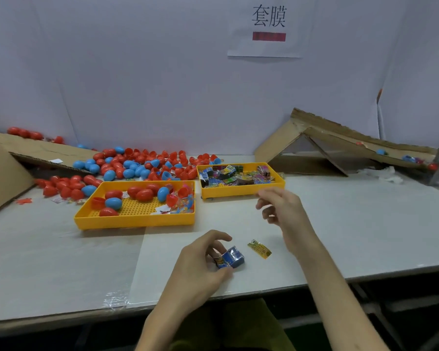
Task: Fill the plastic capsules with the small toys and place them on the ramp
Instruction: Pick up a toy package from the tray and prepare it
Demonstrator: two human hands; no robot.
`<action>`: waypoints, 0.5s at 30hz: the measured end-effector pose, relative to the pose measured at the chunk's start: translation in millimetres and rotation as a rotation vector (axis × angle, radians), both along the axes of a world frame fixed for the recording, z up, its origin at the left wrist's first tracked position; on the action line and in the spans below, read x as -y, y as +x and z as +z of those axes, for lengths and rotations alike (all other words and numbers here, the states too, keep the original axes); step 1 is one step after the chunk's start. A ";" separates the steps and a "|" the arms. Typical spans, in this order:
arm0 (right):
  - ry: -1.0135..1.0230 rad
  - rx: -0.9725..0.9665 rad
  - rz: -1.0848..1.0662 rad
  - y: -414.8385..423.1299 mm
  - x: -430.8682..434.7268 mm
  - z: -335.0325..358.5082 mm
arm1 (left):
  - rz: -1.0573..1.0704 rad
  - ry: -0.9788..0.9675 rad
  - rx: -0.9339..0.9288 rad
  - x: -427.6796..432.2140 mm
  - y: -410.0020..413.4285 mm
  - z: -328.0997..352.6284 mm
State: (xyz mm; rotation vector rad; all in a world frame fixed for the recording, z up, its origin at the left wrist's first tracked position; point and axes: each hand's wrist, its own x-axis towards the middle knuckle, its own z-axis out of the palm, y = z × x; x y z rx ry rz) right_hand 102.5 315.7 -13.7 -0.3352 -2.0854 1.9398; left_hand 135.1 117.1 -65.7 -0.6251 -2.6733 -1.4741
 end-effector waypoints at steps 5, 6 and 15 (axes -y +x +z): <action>0.339 0.013 0.176 34.1 38.9 -36.3 | 0.027 0.064 -0.051 -0.8 2.6 -0.1; 0.410 0.027 0.171 35.7 41.4 -40.9 | 0.036 0.078 -0.055 -1.5 2.4 -0.2; 0.471 -0.044 0.141 40.6 37.4 -48.1 | 0.060 0.098 -0.041 -3.6 3.9 0.4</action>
